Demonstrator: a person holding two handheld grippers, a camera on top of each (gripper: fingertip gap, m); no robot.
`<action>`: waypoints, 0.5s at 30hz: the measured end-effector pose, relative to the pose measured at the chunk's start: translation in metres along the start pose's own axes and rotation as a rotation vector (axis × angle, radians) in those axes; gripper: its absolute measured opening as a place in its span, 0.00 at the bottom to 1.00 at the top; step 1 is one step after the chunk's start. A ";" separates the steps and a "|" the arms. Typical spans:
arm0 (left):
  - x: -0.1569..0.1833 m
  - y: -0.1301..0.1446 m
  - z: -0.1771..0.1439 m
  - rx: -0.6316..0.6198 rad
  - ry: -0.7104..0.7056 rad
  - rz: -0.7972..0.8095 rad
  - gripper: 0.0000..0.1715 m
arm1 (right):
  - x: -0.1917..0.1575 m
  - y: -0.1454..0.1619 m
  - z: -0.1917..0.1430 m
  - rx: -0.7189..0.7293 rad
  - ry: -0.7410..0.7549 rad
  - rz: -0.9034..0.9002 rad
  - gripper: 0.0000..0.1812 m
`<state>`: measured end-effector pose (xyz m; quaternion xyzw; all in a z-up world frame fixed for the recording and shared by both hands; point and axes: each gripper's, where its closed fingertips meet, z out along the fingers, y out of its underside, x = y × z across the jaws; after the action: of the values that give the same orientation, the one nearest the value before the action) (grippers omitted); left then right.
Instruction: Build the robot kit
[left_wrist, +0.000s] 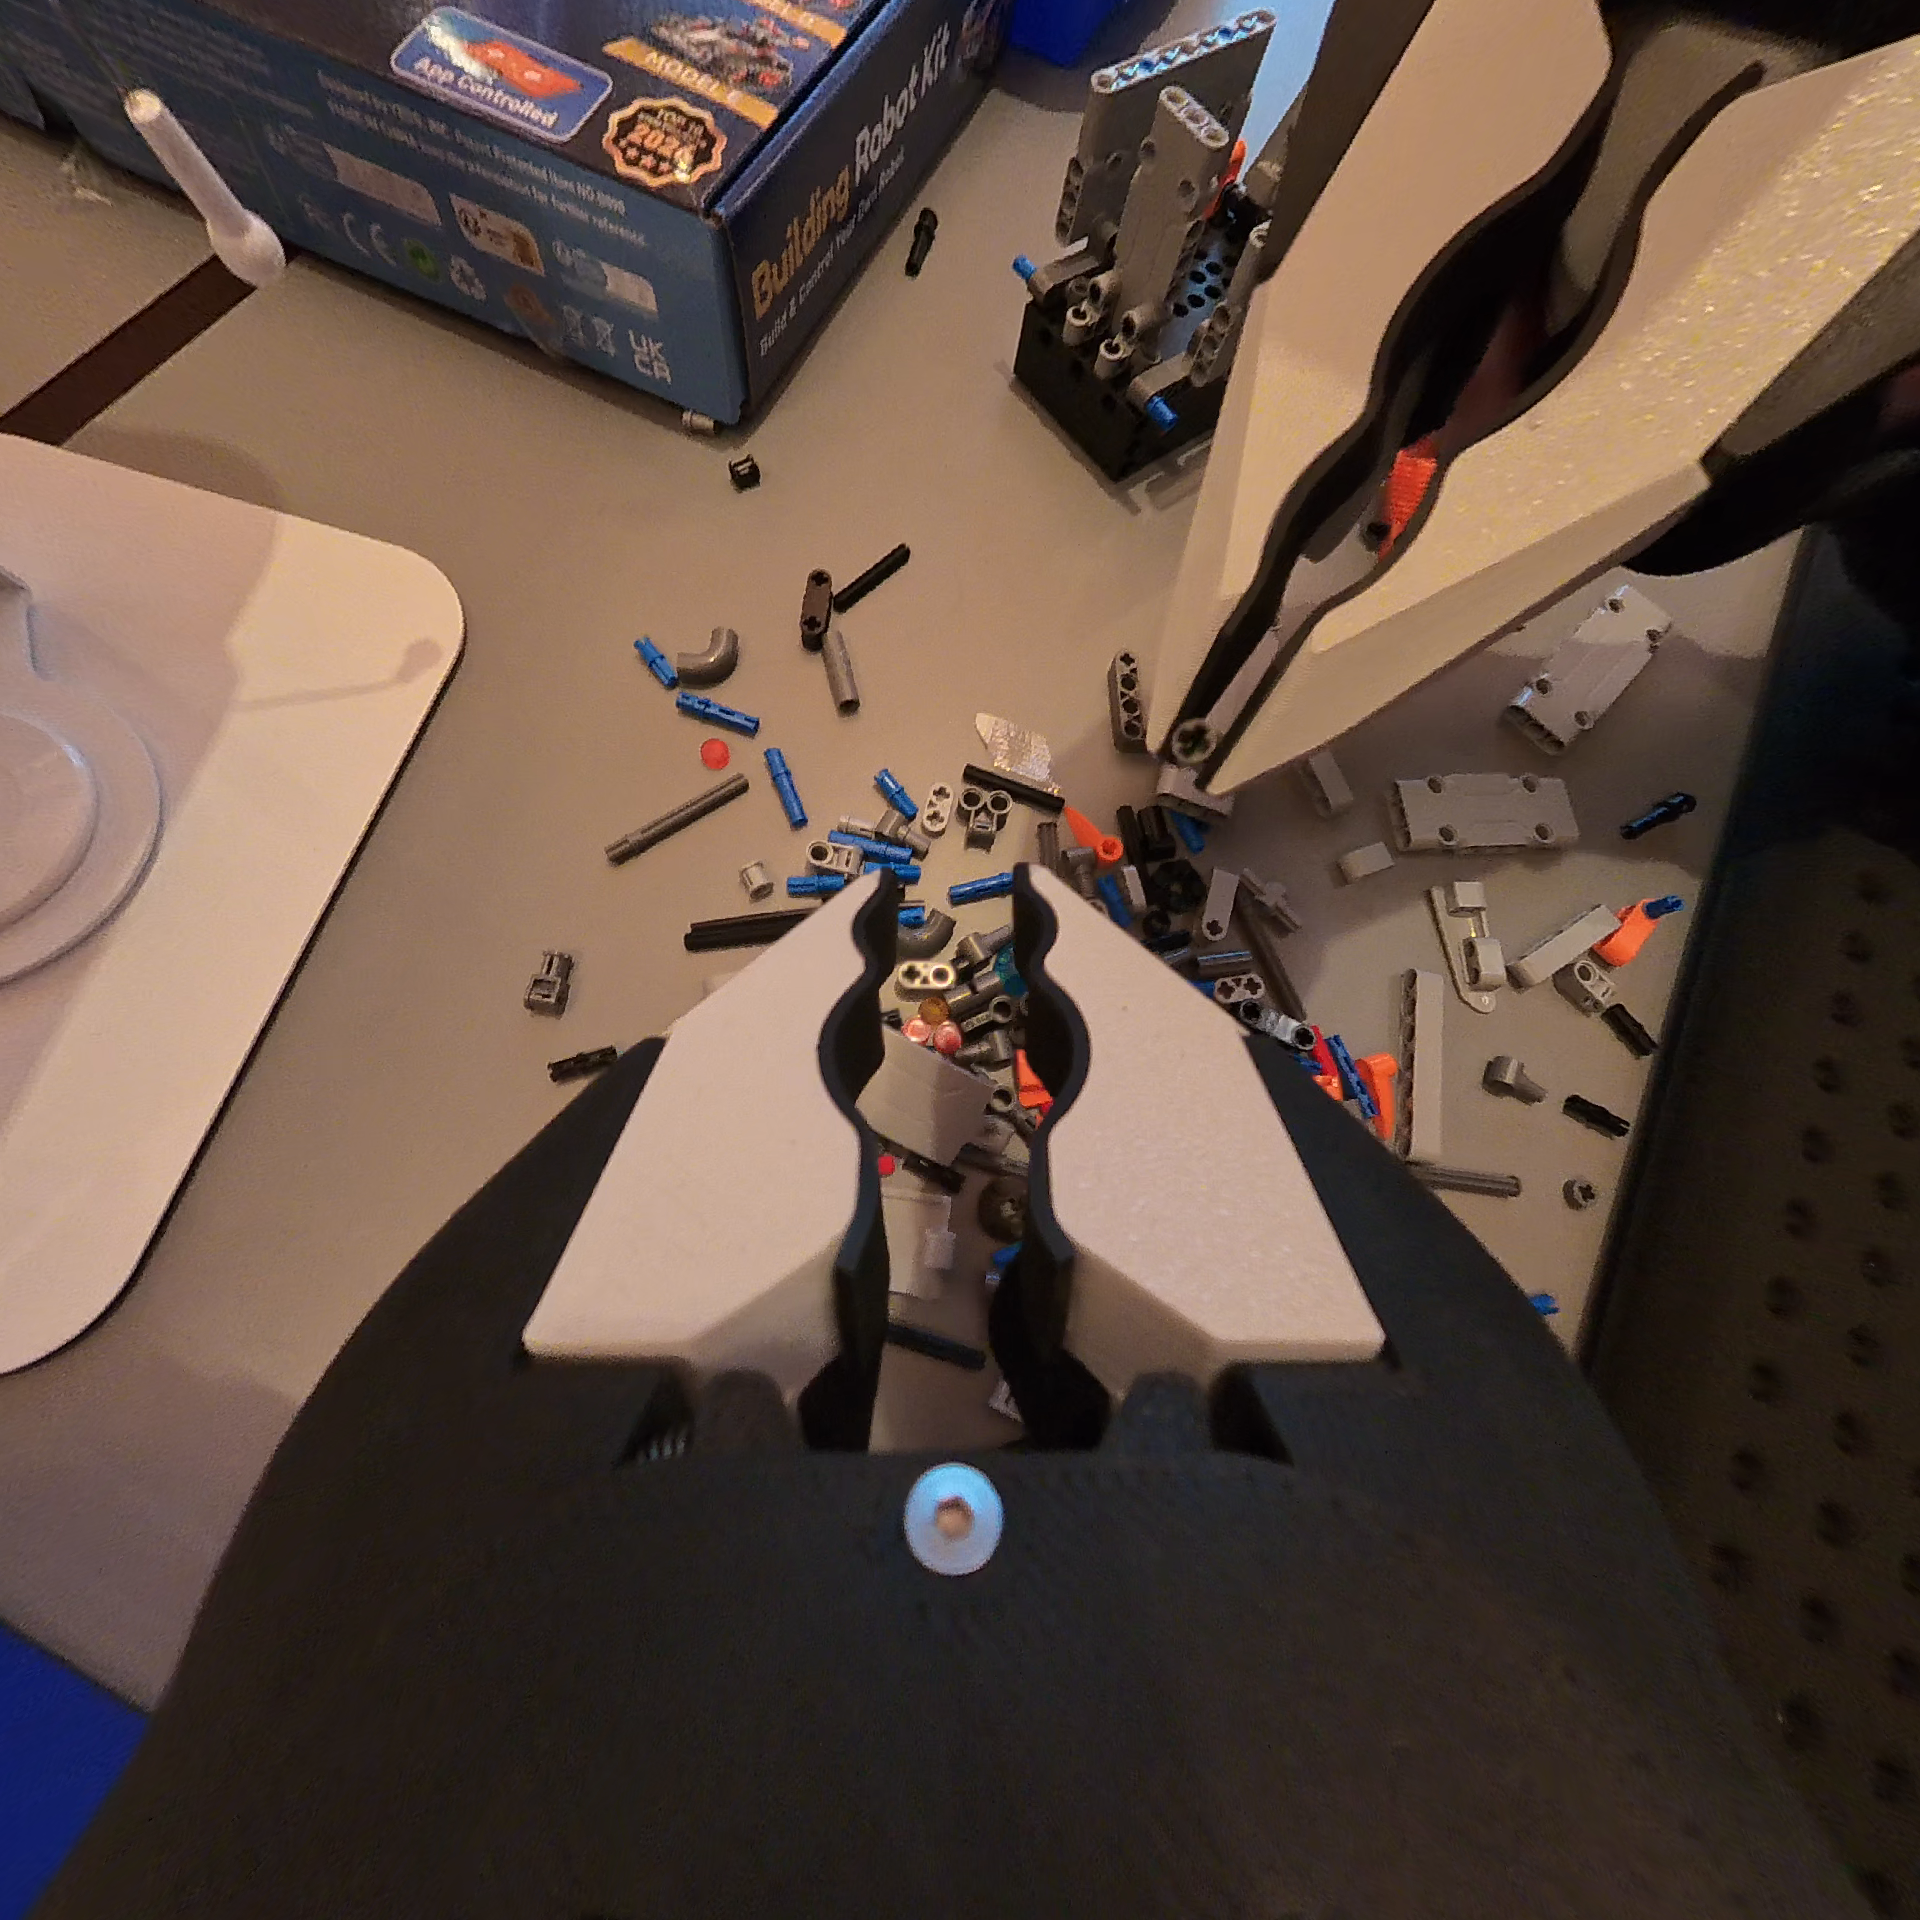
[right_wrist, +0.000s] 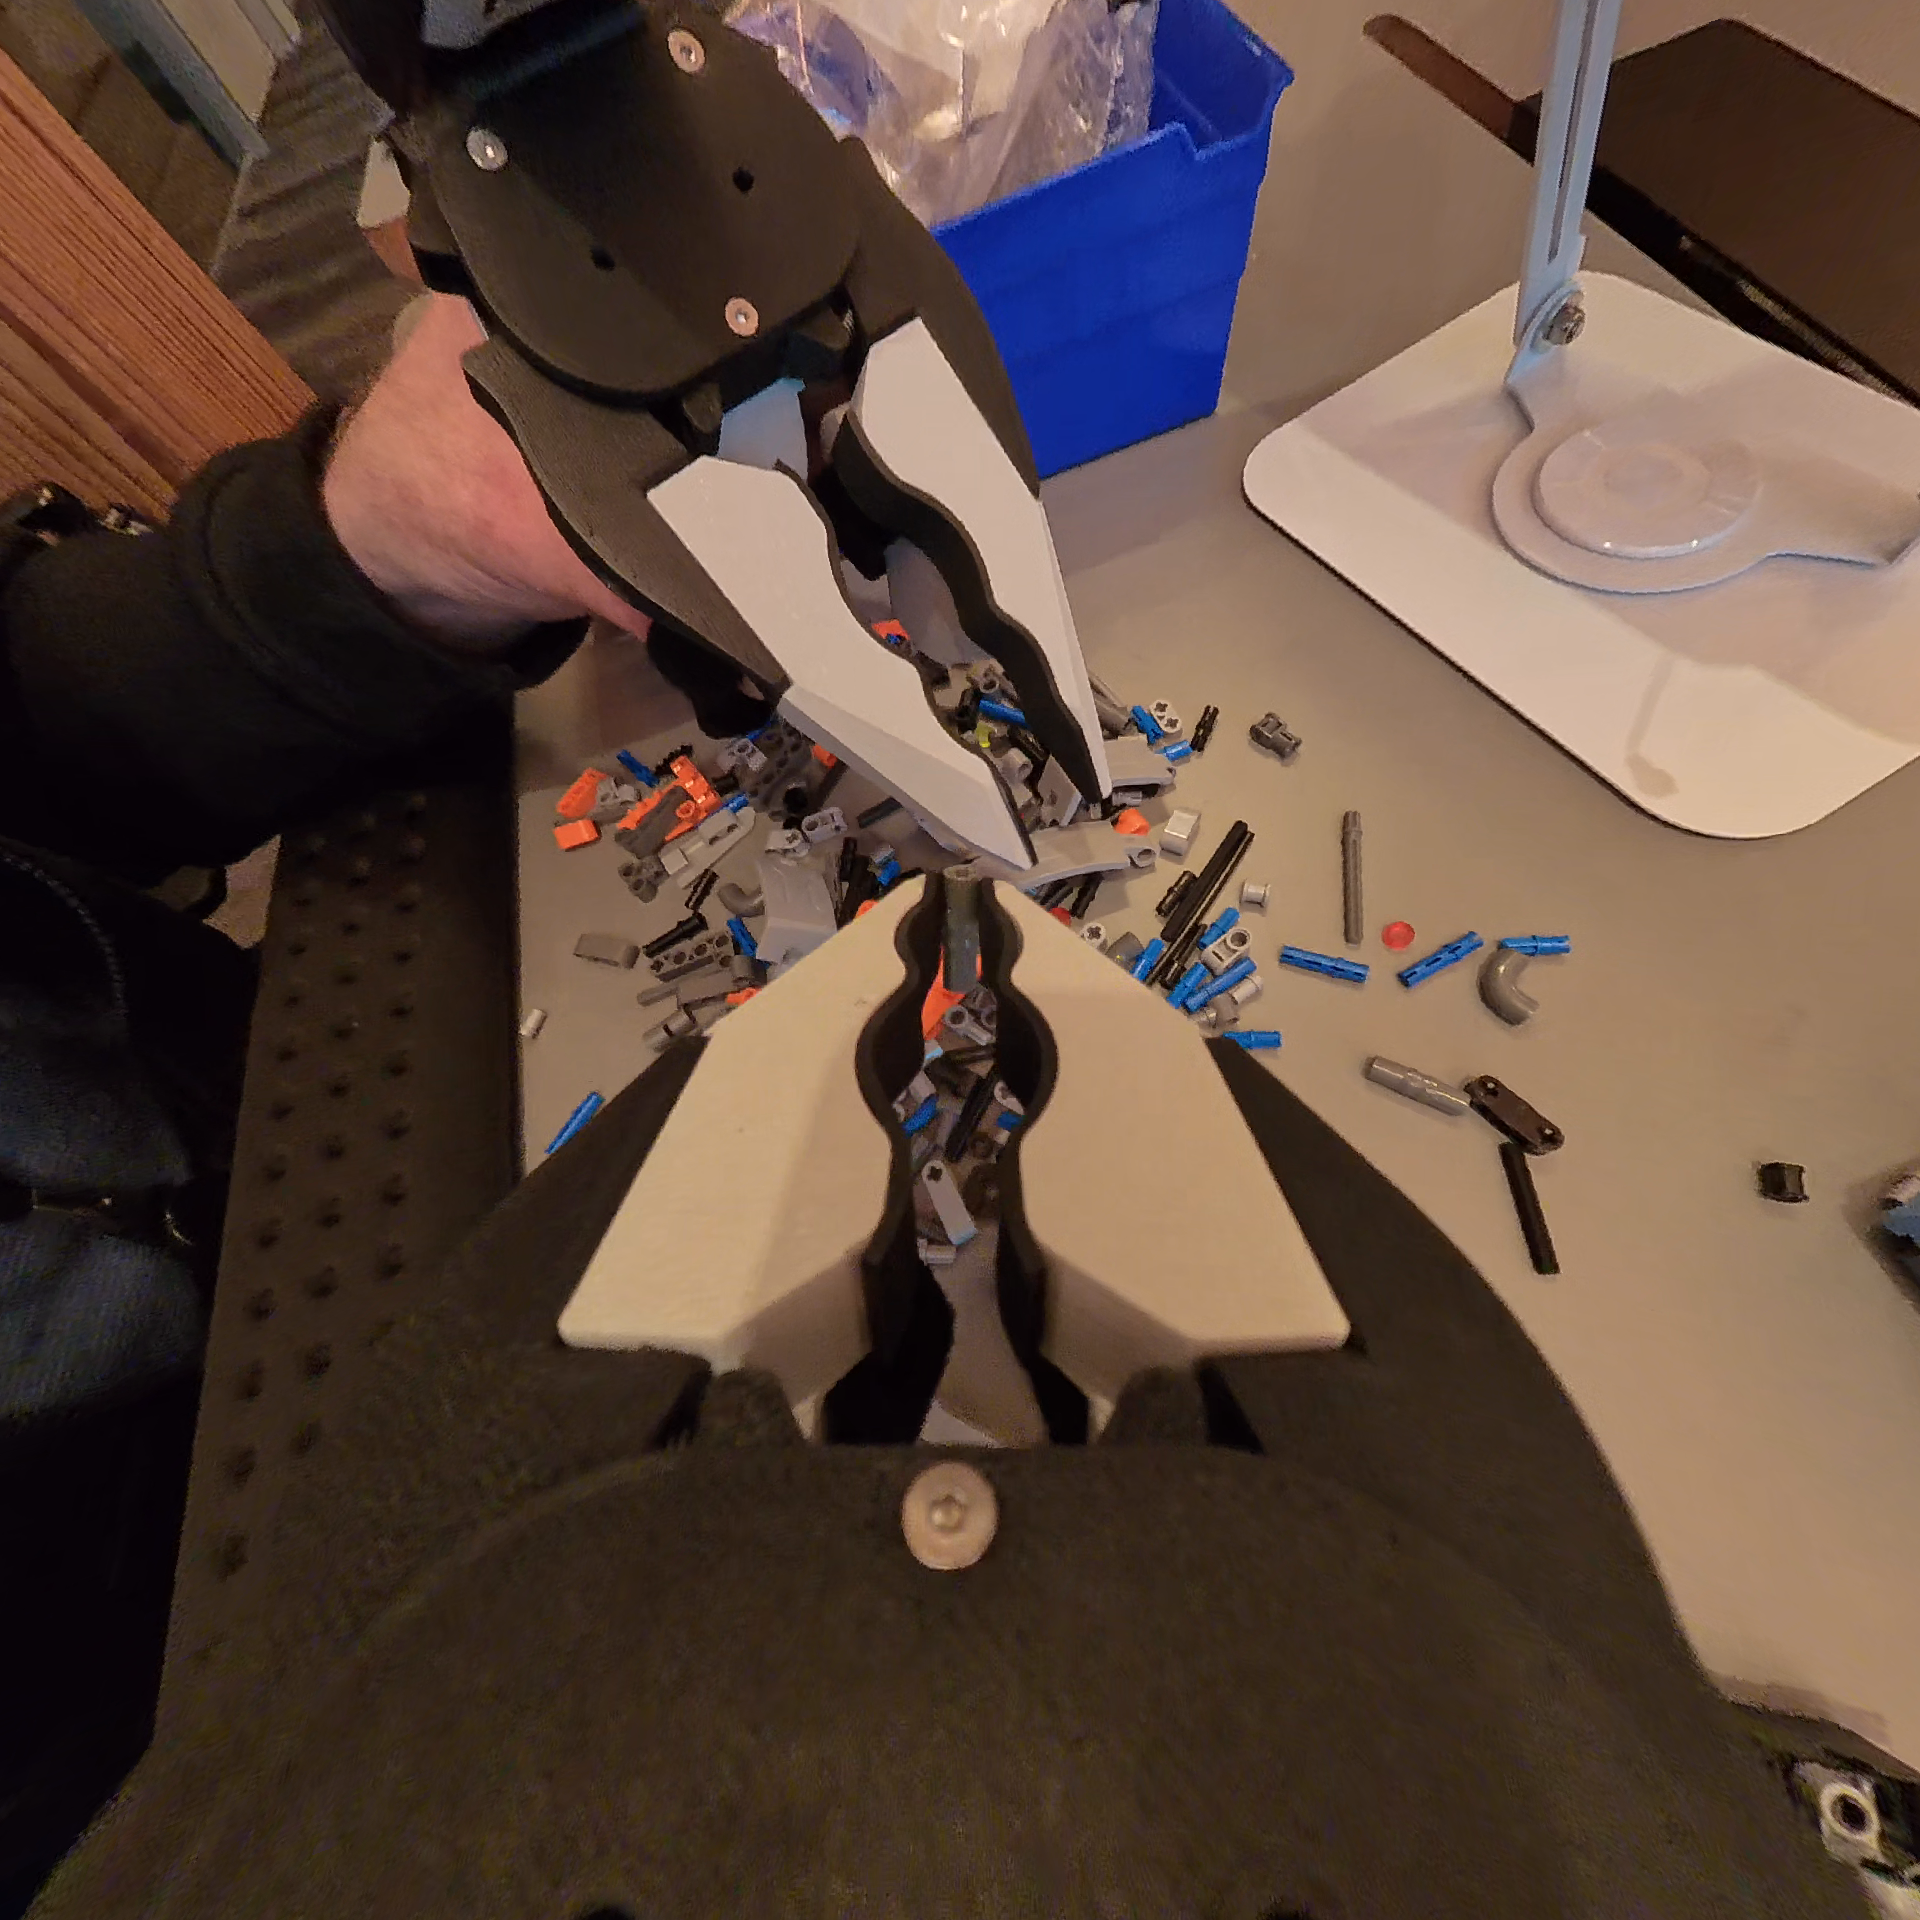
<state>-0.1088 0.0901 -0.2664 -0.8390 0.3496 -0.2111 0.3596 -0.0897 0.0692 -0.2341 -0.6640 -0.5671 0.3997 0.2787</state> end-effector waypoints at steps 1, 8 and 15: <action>0.001 -0.002 -0.001 0.007 0.003 0.007 0.11 | 0.000 -0.002 -0.001 0.013 -0.001 0.005 0.02; 0.011 -0.014 -0.006 0.068 0.016 0.071 0.12 | -0.007 -0.017 -0.008 0.134 -0.050 0.056 0.02; 0.036 -0.036 -0.013 0.177 0.040 0.194 0.13 | -0.012 -0.035 -0.024 0.295 -0.143 0.148 0.02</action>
<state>-0.0771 0.0752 -0.2268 -0.7619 0.4164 -0.2221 0.4436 -0.0887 0.0660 -0.1903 -0.6257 -0.4704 0.5441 0.3020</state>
